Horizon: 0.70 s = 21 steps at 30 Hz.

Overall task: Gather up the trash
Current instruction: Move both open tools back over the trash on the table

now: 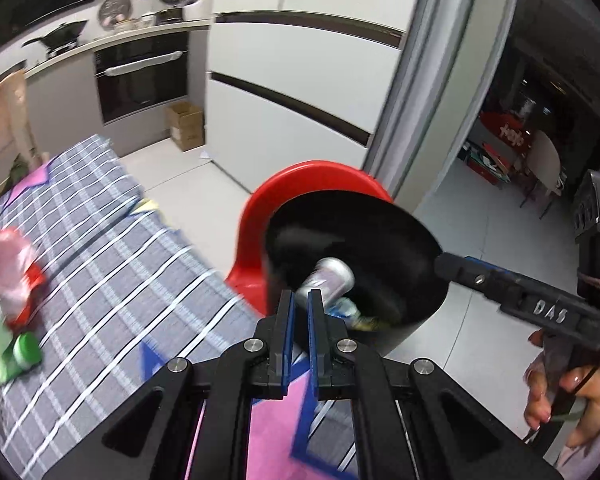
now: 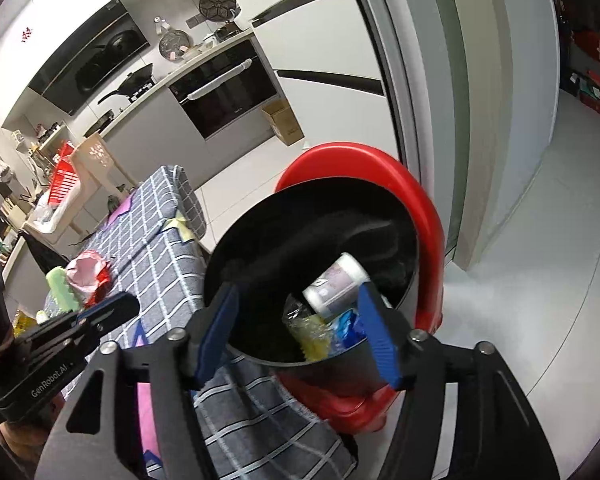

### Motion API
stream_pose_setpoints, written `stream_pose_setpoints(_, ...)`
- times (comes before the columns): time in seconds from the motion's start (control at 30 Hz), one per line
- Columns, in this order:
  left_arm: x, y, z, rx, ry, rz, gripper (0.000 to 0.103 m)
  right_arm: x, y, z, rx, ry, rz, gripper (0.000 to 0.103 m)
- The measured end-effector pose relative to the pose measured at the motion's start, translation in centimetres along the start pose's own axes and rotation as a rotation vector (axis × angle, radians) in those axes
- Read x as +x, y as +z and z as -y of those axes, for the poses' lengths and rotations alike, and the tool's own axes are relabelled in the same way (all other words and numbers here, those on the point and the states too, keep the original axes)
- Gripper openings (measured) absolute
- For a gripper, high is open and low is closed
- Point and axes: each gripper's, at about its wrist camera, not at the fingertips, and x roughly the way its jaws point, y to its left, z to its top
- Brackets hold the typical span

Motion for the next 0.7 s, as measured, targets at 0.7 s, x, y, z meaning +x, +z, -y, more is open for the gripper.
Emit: stream_pose_setpoints(0.7,-13.0,-11.4,-18.7,-0.275,0.329,0.108,0.103,0.9,-4.4,-14.5,-0.211,0.135,-0.115,0.103)
